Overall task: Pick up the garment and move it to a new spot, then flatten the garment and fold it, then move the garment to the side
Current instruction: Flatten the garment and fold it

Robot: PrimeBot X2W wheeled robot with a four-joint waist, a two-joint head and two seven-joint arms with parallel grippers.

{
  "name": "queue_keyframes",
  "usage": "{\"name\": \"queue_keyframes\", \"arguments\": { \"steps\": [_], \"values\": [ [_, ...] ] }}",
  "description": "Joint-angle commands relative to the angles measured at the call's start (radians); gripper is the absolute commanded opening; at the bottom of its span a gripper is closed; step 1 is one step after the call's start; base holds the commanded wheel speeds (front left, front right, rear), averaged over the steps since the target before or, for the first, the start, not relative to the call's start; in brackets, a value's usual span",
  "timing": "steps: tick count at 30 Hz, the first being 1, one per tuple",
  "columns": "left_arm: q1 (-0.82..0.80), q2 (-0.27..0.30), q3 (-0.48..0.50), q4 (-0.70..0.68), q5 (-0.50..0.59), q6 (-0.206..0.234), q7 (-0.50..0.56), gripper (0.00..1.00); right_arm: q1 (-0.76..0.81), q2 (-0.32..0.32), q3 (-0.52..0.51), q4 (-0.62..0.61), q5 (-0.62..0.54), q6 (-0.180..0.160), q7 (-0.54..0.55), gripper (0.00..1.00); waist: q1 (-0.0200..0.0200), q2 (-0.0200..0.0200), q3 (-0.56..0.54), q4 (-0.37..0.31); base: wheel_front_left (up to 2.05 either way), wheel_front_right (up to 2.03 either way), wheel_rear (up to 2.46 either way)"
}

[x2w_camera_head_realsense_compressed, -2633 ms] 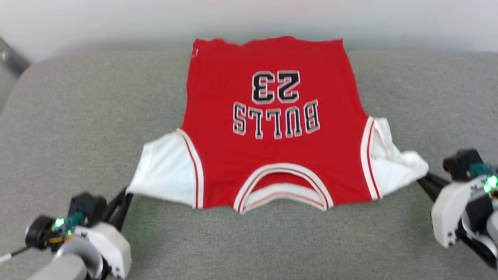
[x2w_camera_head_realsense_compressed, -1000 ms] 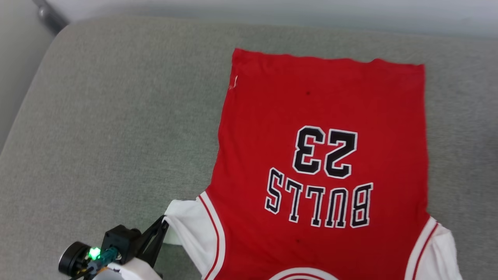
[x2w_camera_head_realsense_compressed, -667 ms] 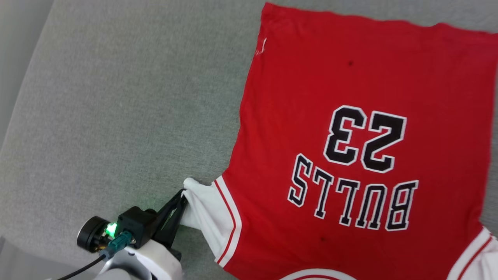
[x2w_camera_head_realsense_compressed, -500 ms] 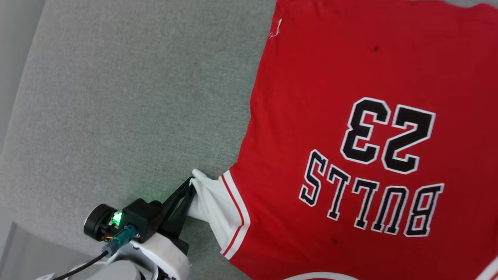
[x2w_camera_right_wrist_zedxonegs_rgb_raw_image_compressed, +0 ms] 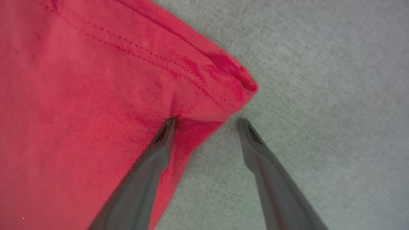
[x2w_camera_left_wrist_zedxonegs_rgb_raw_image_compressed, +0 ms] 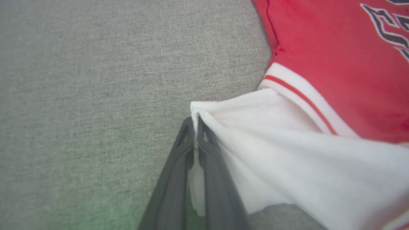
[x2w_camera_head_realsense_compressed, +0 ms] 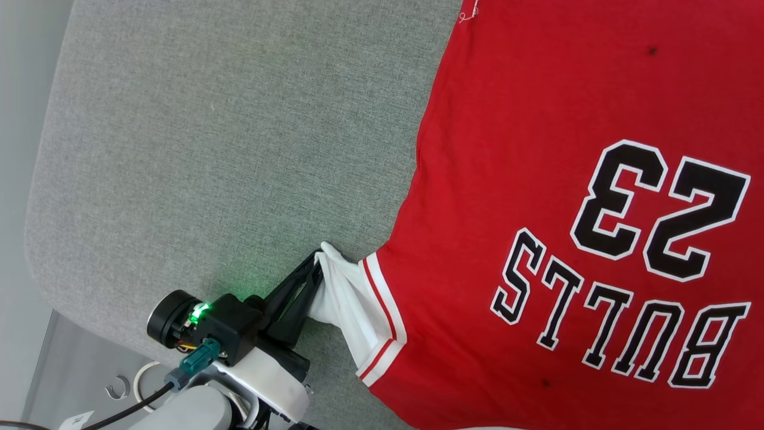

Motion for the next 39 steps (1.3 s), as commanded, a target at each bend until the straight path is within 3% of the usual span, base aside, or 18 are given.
{"name": "queue_keyframes", "arguments": {
  "steps": [1, 2, 7, 11, 18, 22, 30, 34, 39],
  "values": [
    [-0.003, -0.008, 0.003, 0.043, 0.0, 0.007, 0.026, 0.0, 0.092, 0.015, 0.025, 0.036, 0.001, 0.0, 0.005, 0.42, 0.0002, 0.0, 0.001, 0.001, 0.0, 0.0, 0.0],
    [-0.002, -0.008, 0.005, 0.043, 0.002, 0.006, 0.026, 0.0, 0.099, 0.016, 0.019, 0.033, 0.002, 0.0, 0.001, 0.0, 0.0002, 0.0, 0.0, 0.001, 0.0, 0.0, 0.0],
    [0.015, 0.001, 0.02, 0.044, 0.011, 0.009, 0.023, 0.0, 0.082, -0.006, 0.012, 0.0, -0.001, -0.001, -0.035, 0.0, 0.0002, 0.0, -0.032, -0.012, 0.0, 0.0, 0.0],
    [0.044, 0.008, 0.032, 0.04, 0.014, 0.012, 0.018, 0.0, 0.061, 0.012, 0.017, -0.011, 0.011, -0.001, -0.083, 0.0, 0.0002, 0.0, -0.094, -0.039, 0.0, 0.0, 0.0],
    [0.096, 0.036, 0.057, 0.031, -0.002, 0.03, 0.015, 0.0, 0.088, 0.017, 0.07, -0.027, 0.071, -0.001, -0.182, 0.0, 0.0002, 0.0, -0.233, -0.12, 0.0, 0.0, 0.0],
    [0.134, 0.062, 0.068, 0.023, -0.022, 0.051, 0.015, 0.0, 0.147, -0.024, 0.101, -0.058, 0.126, -0.001, -0.23, 0.0, 0.0002, 0.0, -0.31, -0.171, 0.0, 0.0, 0.0],
    [0.247, 0.117, 0.101, -0.015, -0.065, 0.116, 0.014, 0.0, 0.415, -0.179, 0.12, -0.148, 0.27, -0.001, -0.311, 0.0, 0.0002, 0.0, -0.42, -0.267, 0.0, 0.0, 0.0],
    [0.286, 0.134, 0.117, -0.031, -0.084, 0.137, 0.014, 0.0, 0.624, -0.269, 0.126, -0.187, 0.329, -0.001, -0.362, 0.0, 0.0002, 0.0, -0.452, -0.303, 0.0, 0.0, 0.0],
    [0.325, 0.153, 0.134, -0.048, -0.095, 0.152, 0.014, 0.0, 0.897, -0.322, 0.123, -0.199, 0.393, -0.001, -0.449, 0.0, 0.0002, 0.0, -0.475, -0.339, 0.0, 0.0, 0.0]
  ]
}}
